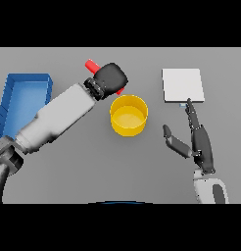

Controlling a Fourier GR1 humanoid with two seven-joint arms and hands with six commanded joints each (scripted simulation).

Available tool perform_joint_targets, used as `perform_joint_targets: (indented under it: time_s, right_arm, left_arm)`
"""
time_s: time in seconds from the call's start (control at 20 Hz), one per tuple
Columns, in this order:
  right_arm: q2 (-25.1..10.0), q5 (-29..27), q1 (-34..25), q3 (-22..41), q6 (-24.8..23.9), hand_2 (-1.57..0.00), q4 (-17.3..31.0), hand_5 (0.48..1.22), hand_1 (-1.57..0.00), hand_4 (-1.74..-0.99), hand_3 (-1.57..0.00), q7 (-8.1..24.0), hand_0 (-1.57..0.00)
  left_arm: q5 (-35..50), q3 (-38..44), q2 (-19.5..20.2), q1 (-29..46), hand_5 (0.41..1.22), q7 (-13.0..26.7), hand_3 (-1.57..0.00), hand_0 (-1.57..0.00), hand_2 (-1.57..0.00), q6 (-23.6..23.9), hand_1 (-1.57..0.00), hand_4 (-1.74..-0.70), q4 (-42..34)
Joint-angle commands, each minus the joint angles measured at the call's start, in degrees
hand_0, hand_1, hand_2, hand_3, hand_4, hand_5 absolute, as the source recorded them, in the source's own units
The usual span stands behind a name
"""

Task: Pick up the red beaker and tilt it to pour out 1 green nut into yellow bowl. Pick up the yellow bowl and place it on the metallic measuring scale.

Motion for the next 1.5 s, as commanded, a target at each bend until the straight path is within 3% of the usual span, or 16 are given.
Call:
perform_joint_targets:
  time_s: [0.0,0.25,0.45,0.5,0.85,1.05,1.15,1.4,1.45]
  right_arm:
    - [0.1,0.5,-0.4,0.1,-0.2,0.0,0.9,0.649,0.0,-1.193,0.0,0.6,0.0]
    - [0.1,1.8,-0.2,0.7,-0.7,0.0,0.7,0.643,0.0,-1.183,0.0,0.5,0.0]
    - [0.3,1.4,-1.1,0.1,-1.0,0.0,1.3,0.624,0.0,-1.169,0.0,1.1,0.0]
    - [0.4,1.4,-0.1,0.5,-0.9,0.0,1.0,0.626,0.0,-1.167,0.0,-0.4,0.0]
    - [0.2,2.2,-1.2,0.2,-1.6,0.0,1.1,0.634,0.0,-1.161,0.0,1.3,0.0]
    - [-0.1,2.4,-0.6,0.1,-1.8,0.0,1.0,0.634,0.0,-1.151,0.0,0.7,0.0]
    - [0.4,1.8,-1.4,0.0,-1.6,0.0,1.6,0.635,0.0,-1.152,0.0,0.5,0.0]
    - [0.2,1.2,-0.2,0.2,-0.8,0.0,1.4,0.654,0.0,-1.154,0.0,-1.7,0.0]
    - [0.2,1.6,-0.2,0.4,-1.1,0.0,0.9,0.659,0.0,-1.156,0.0,-1.9,0.0]
  left_arm:
    - [-1.2,-1.5,-0.2,-1.1,1.219,0.4,-1.57,-1.57,-1.57,-0.7,-1.57,-1.72,0.6]
    - [-5.3,-8.7,-0.3,-5.2,1.22,-1.4,-1.57,-1.57,-1.57,-2.2,-1.57,-1.73,3.0]
    - [-8.9,-14.8,-1.1,-7.9,1.221,-3.2,-1.57,-1.57,-1.57,0.3,-1.57,-1.74,4.8]
    - [-10.0,-16.3,-1.4,-8.6,1.221,-3.1,-1.57,-1.57,-1.57,0.4,-1.57,-1.73,5.1]
    - [-13.7,-24.1,-3.7,-12.9,1.221,-4.3,-1.57,-1.57,-1.57,0.8,-1.57,-1.73,7.4]
    - [-14.9,-27.2,-4.7,-15.7,1.221,-4.2,-1.57,-1.57,-1.57,0.6,-1.57,-1.72,7.9]
    - [-14.7,-28.2,-5.0,-17.5,1.221,-6.0,-1.57,-1.57,-1.57,1.5,-1.57,-1.72,9.0]
    - [-13.1,-27.0,-2.0,-26.6,1.221,-7.9,-1.57,-1.57,-1.57,3.3,-1.57,-1.73,14.1]
    - [-11.5,-25.5,-0.7,-28.5,1.221,-8.3,-1.37,-1.57,-1.57,4.2,-1.57,-1.73,15.1]
